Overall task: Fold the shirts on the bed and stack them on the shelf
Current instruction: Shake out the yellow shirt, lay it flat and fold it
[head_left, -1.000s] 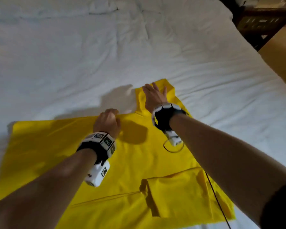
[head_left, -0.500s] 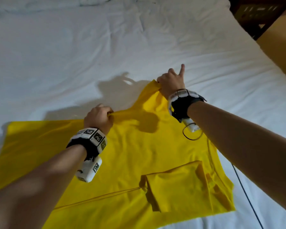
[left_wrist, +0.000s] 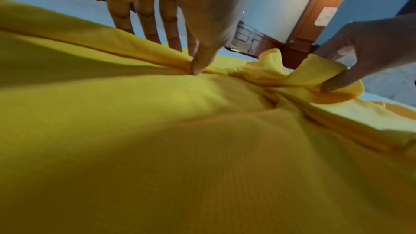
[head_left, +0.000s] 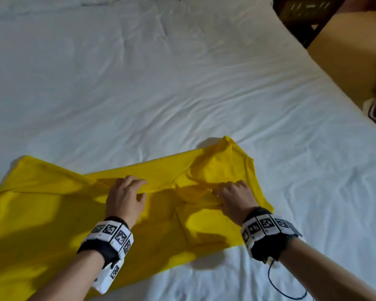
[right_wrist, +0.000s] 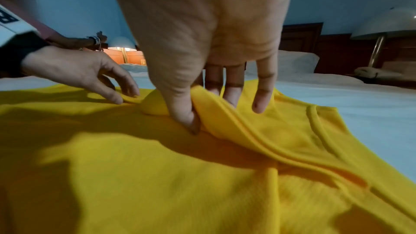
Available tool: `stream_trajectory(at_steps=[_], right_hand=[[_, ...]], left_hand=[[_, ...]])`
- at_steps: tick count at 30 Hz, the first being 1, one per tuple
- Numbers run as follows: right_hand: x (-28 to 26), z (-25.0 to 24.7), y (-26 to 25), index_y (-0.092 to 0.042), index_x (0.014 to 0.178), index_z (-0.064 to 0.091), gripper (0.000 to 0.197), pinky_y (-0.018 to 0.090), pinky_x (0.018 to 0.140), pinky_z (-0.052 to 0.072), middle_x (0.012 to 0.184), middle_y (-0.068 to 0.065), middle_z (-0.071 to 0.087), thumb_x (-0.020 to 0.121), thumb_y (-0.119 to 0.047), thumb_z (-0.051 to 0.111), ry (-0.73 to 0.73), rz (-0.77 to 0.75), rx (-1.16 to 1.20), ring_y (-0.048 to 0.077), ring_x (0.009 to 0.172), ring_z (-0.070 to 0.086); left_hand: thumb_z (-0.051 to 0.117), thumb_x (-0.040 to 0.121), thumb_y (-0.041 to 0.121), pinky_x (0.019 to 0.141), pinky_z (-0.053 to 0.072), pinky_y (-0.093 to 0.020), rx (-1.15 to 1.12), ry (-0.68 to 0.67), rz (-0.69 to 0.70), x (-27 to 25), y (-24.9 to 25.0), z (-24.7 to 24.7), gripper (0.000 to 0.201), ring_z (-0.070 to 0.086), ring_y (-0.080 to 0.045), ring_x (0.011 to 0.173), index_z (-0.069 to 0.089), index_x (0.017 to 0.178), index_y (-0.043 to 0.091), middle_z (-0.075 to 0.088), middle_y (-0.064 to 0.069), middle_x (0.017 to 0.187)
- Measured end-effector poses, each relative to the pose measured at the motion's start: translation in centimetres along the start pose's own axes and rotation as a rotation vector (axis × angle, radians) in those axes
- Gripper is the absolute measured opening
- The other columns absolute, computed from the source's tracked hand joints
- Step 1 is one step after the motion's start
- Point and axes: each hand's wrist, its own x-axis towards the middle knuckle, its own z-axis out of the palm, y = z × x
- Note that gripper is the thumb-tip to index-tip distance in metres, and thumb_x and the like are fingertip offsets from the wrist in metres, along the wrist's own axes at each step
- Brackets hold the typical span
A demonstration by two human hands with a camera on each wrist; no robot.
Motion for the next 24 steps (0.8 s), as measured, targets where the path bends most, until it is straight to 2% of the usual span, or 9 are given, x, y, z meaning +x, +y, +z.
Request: stream_trajectory(at_steps=[2, 3, 7, 8, 12, 14, 18, 21, 24], right_hand=[[0.1, 0.5, 0.0, -0.026, 0.115, 0.065, 0.030, 0.039, 0.087, 0.043, 0.118, 0.001, 0.060, 0.086, -0.018, 0.062, -0.071, 0.012, 0.005, 0.026, 0.108, 0.059], [0.1, 0.3, 0.0, -0.026, 0.118, 0.063, 0.032, 0.038, 0.088, 0.042, 0.123, 0.000, 0.058, 0.089, -0.016, 0.055, -0.065, 0.013, 0.048, 0.027, 0.111, 0.057], [-1.1, -1.1, -1.1, -0.021, 0.081, 0.072, 0.022, 0.030, 0.053, 0.047, 0.078, -0.002, 0.068, 0.064, -0.022, 0.057, 0.111, 0.058, 0.216, 0.027, 0.067, 0.066], [-1.6, -0.9, -1.5, -0.021, 0.083, 0.071, 0.024, 0.029, 0.052, 0.045, 0.079, -0.002, 0.068, 0.066, -0.022, 0.055, 0.105, 0.041, 0.240, 0.028, 0.068, 0.066], [-2.7, 1.0, -1.6, -0.025, 0.123, 0.056, 0.036, 0.031, 0.072, 0.037, 0.118, 0.000, 0.059, 0.088, -0.023, 0.054, -0.138, 0.004, 0.257, 0.029, 0.106, 0.058], [-3.1, 1.4, -1.3, -0.030, 0.130, 0.051, 0.044, 0.032, 0.083, 0.040, 0.123, -0.002, 0.057, 0.087, -0.027, 0.059, -0.168, 0.021, 0.235, 0.027, 0.113, 0.056], [-4.0, 2.4, -0.1, -0.033, 0.124, 0.053, 0.039, 0.036, 0.101, 0.034, 0.121, -0.005, 0.061, 0.086, -0.029, 0.058, -0.229, 0.107, 0.141, 0.023, 0.117, 0.055], [-4.5, 2.0, 1.0, -0.032, 0.111, 0.064, 0.031, 0.034, 0.093, 0.038, 0.113, -0.005, 0.065, 0.080, -0.030, 0.059, -0.224, 0.164, 0.176, 0.024, 0.111, 0.058], [-4.1, 0.3, 2.4, -0.032, 0.100, 0.070, 0.024, 0.031, 0.085, 0.043, 0.106, -0.010, 0.067, 0.078, -0.041, 0.065, -0.123, 0.189, 0.356, 0.020, 0.105, 0.060]], left_hand=[[0.081, 0.071, 0.006, 0.073, 0.053, -0.046, 0.037, -0.026, 0.062, 0.0, 0.4, 1.1, 0.034, 0.062, -0.033, 0.097, 0.075, 0.102, 0.020, 0.067, -0.005, 0.107], [0.081, 0.071, 0.005, 0.072, 0.053, -0.046, 0.041, -0.020, 0.069, 0.1, 0.6, 1.4, 0.032, 0.062, -0.033, 0.095, 0.076, 0.099, 0.020, 0.068, -0.004, 0.105], [0.082, 0.070, 0.003, 0.074, 0.052, -0.046, -0.007, 0.032, -0.009, 0.3, 1.2, 1.2, 0.023, 0.060, -0.035, 0.093, 0.077, 0.088, 0.018, 0.070, -0.005, 0.100], [0.082, 0.070, 0.006, 0.080, 0.051, -0.048, 0.002, 0.034, -0.011, 0.0, 1.6, 1.1, 0.027, 0.059, -0.036, 0.101, 0.077, 0.094, 0.018, 0.068, -0.006, 0.108], [0.072, 0.067, 0.046, 0.102, 0.044, -0.043, -0.163, -0.155, 0.214, -2.6, 5.3, 0.9, 0.068, 0.049, -0.022, 0.125, 0.059, 0.131, 0.025, 0.056, 0.002, 0.135], [0.063, 0.064, 0.061, 0.101, 0.044, -0.039, -0.181, -0.272, 0.328, -3.8, 7.6, 1.4, 0.079, 0.049, -0.017, 0.124, 0.056, 0.134, 0.027, 0.059, 0.006, 0.130], [0.065, 0.070, 0.063, 0.103, 0.032, -0.040, 0.005, -0.419, 0.292, -3.9, 9.7, 3.1, 0.080, 0.040, -0.017, 0.126, 0.045, 0.141, 0.032, 0.053, 0.010, 0.131], [0.045, 0.051, 0.093, 0.092, 0.034, -0.047, 0.152, -0.469, 0.383, -4.5, 9.6, 3.7, 0.090, 0.047, -0.018, 0.111, 0.062, 0.117, 0.033, 0.058, 0.010, 0.113], [0.062, 0.053, 0.074, 0.076, 0.040, -0.045, 0.165, -0.326, 0.414, -5.2, 9.1, 4.2, 0.050, 0.055, -0.020, 0.093, 0.069, 0.083, 0.033, 0.057, 0.009, 0.088]])
